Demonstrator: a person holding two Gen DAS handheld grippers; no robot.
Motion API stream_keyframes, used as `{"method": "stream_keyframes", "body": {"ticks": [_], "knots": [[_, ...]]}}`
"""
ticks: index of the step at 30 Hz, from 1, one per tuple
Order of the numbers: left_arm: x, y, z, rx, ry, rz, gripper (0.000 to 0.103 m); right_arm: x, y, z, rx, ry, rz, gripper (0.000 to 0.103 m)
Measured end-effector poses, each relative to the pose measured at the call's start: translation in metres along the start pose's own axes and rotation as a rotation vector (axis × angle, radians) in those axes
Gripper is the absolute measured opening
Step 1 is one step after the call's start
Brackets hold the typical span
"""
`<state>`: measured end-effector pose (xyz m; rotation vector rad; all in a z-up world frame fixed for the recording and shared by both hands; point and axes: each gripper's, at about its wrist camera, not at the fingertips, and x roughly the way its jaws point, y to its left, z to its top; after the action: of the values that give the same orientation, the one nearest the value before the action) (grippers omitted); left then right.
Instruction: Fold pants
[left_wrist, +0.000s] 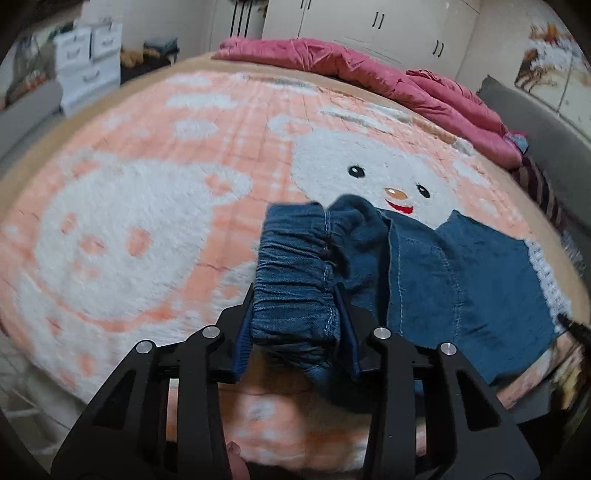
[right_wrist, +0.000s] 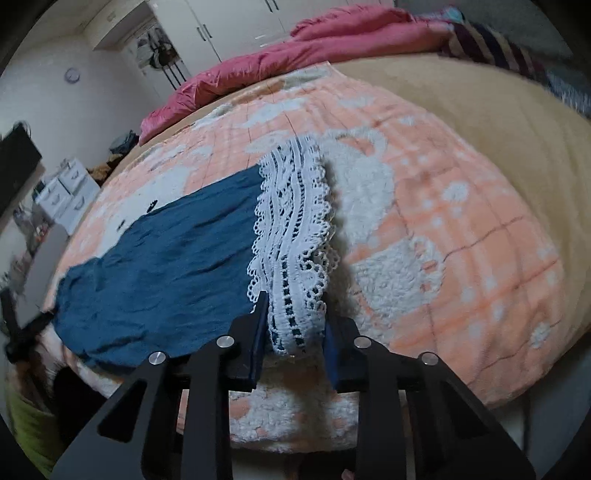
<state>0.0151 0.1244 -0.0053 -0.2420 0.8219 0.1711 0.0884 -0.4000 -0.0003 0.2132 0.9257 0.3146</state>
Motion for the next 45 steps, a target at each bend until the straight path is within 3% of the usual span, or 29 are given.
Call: {"method": "stream_keyframes", "body": {"ticks": [2,8,12,16,21,26,34,39,41,45], "knots": [[-0.008,0.006,-0.001,0.026,-0.022,0.035,0.030,-0.001,-0.002,0.000,0.001,-0.001,-0.023,0.025],[0.009,0.006,-0.010,0.061,0.025,0.070,0.031,0.008,-0.008,-0.001,0.002,0.045,-0.054,0.027],[0.006,0.012,-0.008,0.036,0.019,0.084,0.049,0.009,-0.015,-0.002,0.027,0.056,-0.051,0.030],[-0.008,0.010,-0.007,0.037,0.000,0.084,0.051,0.003,-0.018,-0.002,0.047,0.050,-0.042,0.036],[-0.047,-0.003,0.006,0.070,-0.097,0.100,0.057,-0.014,-0.024,0.000,0.062,-0.016,-0.053,0.044],[-0.064,-0.039,0.015,0.129,-0.154,0.016,0.064,-0.036,-0.002,0.003,-0.047,-0.145,-0.070,0.044],[-0.011,-0.116,0.027,0.242,-0.098,-0.118,0.065,-0.024,0.049,0.000,-0.245,-0.166,-0.036,0.049],[0.041,-0.143,0.031,0.228,0.033,-0.241,0.065,-0.005,0.071,0.002,-0.279,-0.135,0.038,0.053],[0.061,-0.146,0.026,0.249,0.065,-0.186,0.065,0.008,0.073,0.004,-0.264,-0.089,0.057,0.053],[0.086,-0.117,0.025,0.183,0.100,-0.130,0.065,0.031,0.055,0.000,-0.208,0.025,-0.075,0.054]]}}
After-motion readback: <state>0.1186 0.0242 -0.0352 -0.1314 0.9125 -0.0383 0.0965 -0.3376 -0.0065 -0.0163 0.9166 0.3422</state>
